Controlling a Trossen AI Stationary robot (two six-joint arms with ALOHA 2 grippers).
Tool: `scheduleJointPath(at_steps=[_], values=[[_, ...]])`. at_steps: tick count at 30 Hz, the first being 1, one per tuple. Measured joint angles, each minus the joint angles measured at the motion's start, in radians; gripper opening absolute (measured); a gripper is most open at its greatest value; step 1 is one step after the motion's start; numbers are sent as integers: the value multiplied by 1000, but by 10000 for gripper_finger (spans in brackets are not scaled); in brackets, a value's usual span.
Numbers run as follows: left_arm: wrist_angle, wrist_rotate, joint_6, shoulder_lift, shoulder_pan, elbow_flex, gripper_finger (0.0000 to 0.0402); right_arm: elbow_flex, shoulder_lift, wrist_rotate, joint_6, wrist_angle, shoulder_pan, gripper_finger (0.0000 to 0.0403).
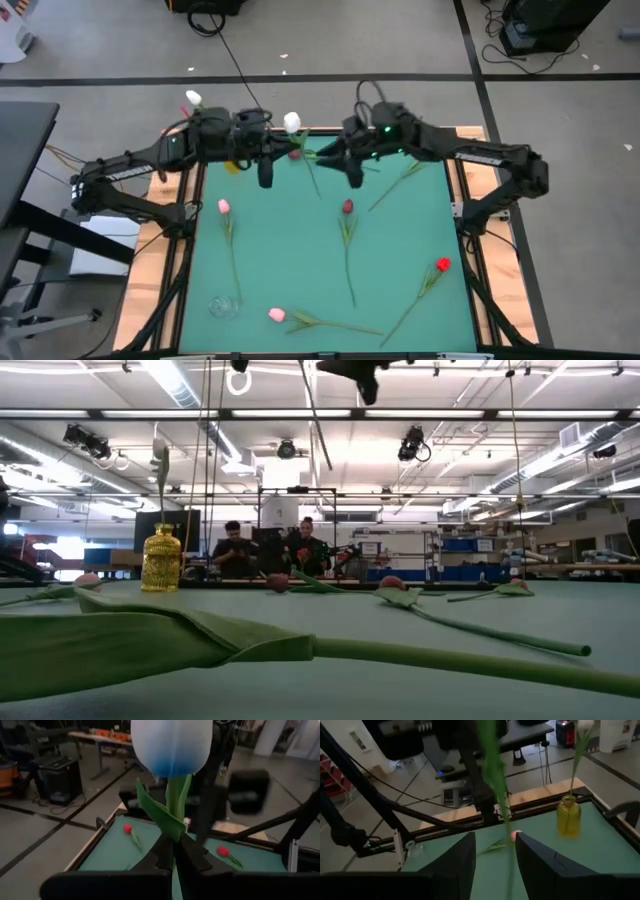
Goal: Sort flowers into vase by color
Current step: Put the white flower into the yellow vase
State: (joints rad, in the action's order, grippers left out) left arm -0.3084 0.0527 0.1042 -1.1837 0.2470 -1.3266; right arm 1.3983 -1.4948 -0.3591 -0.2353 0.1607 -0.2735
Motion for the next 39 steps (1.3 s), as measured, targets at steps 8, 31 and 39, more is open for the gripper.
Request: scheduleJointPath(at_steps=[8, 31, 39], values=[[-32, 60, -6, -61, 21, -97, 13, 0, -59, 25, -5, -121, 25, 147], [-46, -14, 43, -39, 25, -95, 81, 0, -43, 88, 25, -135, 22, 7], [-7, -4, 61, -28, 5, -94, 175, 1, 5, 108, 34, -237, 22, 4]])
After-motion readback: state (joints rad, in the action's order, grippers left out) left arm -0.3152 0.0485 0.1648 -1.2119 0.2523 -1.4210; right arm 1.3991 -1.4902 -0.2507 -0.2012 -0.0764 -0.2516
